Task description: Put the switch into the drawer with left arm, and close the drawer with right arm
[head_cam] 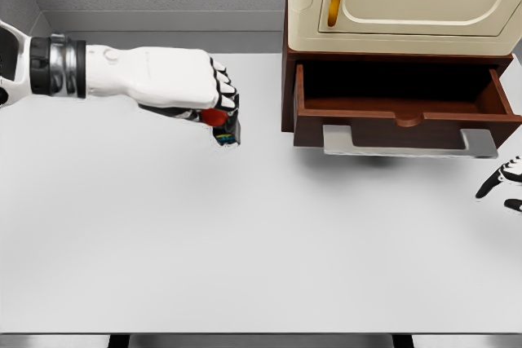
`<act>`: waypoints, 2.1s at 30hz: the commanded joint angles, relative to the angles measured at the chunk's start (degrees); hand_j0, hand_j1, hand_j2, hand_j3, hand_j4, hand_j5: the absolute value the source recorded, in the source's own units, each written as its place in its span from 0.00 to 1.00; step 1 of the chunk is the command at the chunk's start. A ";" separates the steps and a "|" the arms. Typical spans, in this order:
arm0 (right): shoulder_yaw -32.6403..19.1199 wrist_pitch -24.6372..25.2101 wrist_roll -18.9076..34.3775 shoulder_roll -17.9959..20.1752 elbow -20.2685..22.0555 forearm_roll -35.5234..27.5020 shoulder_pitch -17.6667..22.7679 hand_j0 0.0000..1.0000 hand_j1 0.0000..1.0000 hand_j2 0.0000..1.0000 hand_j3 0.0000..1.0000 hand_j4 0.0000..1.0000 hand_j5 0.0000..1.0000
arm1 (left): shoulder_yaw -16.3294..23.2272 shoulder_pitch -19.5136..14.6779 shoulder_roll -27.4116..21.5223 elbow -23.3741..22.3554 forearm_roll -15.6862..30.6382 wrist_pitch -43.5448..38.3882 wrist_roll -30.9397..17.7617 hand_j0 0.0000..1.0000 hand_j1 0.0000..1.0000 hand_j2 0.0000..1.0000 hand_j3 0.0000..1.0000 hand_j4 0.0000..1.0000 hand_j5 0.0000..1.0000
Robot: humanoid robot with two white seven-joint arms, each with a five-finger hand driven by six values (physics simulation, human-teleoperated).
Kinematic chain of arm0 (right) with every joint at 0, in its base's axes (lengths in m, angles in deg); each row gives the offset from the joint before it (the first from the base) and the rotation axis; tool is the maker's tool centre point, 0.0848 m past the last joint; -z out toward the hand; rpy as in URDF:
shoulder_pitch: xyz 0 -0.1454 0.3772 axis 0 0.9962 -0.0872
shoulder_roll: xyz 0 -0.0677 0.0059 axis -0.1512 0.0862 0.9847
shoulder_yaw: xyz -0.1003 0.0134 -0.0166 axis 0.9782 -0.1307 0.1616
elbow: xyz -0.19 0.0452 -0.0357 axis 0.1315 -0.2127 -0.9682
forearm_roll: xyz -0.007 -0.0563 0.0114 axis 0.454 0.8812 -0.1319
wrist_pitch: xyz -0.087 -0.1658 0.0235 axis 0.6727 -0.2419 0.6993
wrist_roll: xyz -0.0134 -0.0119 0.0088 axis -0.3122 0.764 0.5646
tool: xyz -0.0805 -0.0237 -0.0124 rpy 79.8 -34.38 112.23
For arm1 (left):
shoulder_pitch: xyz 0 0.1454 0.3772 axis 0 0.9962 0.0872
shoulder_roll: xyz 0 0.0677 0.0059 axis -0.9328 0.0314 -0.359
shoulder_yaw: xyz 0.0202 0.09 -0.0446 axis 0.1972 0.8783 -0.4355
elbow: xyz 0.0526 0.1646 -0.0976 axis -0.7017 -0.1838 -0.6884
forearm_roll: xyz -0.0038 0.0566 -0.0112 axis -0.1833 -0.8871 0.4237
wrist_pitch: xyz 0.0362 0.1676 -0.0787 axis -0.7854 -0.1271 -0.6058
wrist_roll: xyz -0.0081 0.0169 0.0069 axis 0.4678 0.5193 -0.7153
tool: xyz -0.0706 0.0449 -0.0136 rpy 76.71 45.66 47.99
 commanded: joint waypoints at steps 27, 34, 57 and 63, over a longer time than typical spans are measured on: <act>4.14 0.16 -0.02 3.15 0.02 -0.47 -3.43 0.58 0.58 0.58 0.58 0.58 0.58 | 0.11 -10.37 19.47 -9.73 0.31 -0.22 0.04 0.45 0.45 0.45 0.45 0.45 0.45; 4.22 0.16 -0.02 3.15 0.02 -0.47 -3.95 0.58 0.58 0.58 0.58 0.58 0.58 | 0.54 -11.43 30.54 -23.88 -5.32 -0.22 0.04 0.45 0.45 0.45 0.45 0.45 0.45; 4.93 0.16 -0.02 3.15 0.02 -0.47 -3.78 0.59 0.59 0.59 0.59 0.59 0.59 | 0.20 -10.64 39.68 -28.19 -10.24 -0.22 0.04 0.47 0.47 0.47 0.47 0.47 0.47; 4.93 0.16 -0.02 3.15 0.02 -0.47 -3.08 0.59 0.59 0.59 0.59 0.59 0.59 | -0.07 -10.46 38.98 -29.33 -10.06 -0.22 0.04 0.55 0.55 0.55 0.55 0.55 0.55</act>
